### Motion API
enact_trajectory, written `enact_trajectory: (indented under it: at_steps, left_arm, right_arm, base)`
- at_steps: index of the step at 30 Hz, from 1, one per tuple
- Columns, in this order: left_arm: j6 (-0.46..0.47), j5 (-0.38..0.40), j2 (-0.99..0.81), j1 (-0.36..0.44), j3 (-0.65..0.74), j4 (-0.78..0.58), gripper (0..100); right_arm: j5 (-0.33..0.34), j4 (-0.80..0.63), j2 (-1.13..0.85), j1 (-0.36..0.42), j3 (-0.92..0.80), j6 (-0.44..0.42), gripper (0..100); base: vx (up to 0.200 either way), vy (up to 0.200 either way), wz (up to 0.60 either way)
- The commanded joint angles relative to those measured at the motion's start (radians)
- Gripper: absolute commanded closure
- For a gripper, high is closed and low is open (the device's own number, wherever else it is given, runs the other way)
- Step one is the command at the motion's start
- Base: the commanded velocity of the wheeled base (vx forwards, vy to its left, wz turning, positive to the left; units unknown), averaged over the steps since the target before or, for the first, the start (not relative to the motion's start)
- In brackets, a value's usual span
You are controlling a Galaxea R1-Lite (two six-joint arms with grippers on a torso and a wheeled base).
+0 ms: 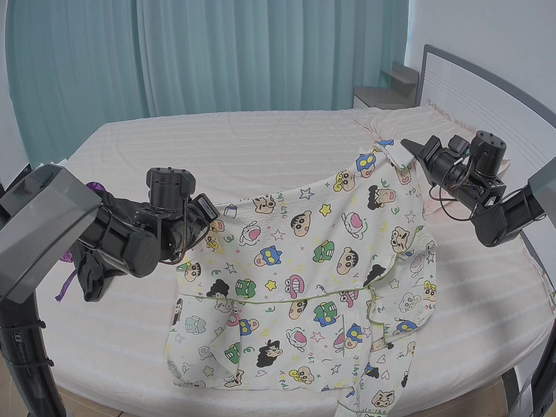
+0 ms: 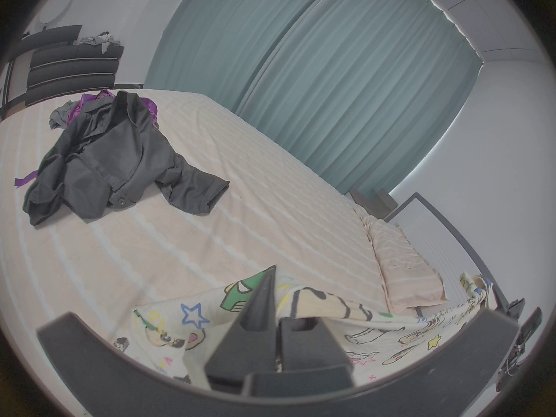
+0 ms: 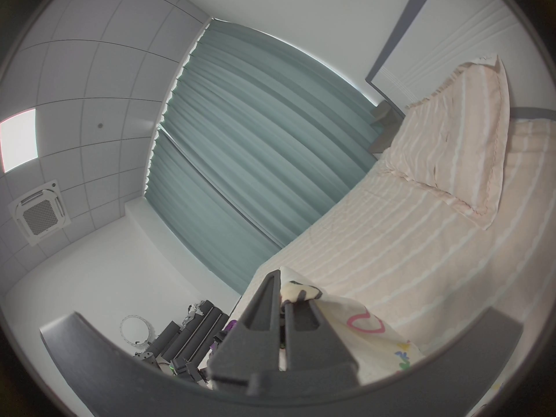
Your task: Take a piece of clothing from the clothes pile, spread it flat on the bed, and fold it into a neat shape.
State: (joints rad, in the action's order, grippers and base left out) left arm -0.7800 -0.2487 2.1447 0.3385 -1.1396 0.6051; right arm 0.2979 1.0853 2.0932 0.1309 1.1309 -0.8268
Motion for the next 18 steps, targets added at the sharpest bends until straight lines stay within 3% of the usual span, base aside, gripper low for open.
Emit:
enact_trajectory:
  at_steps: [1,5,11,18]
  left_arm:
    - [-0.001,-0.004,0.087,-0.006,-0.051,-0.007,100]
    - [-0.001,-0.046,0.126,-0.004,-0.077,-0.007,100]
    - [-0.027,-0.046,0.141,-0.003,-0.08,-0.005,100]
    - [-0.027,-0.044,0.179,-0.003,-0.12,-0.01,100]
  right_arm:
    - [-0.002,0.002,0.082,-0.008,0.015,0.0,100]
    - [-0.005,0.002,0.123,-0.016,0.033,0.0,100]
    - [-0.006,0.001,0.126,-0.028,0.033,0.0,100]
    - [-0.006,0.002,0.156,-0.03,0.035,0.002,100]
  base:
    - [0.0,0.0,0.0]
    - [0.0,0.0,0.0]
    - [0.0,0.0,0.0]
    - [0.2,0.0,0.0]
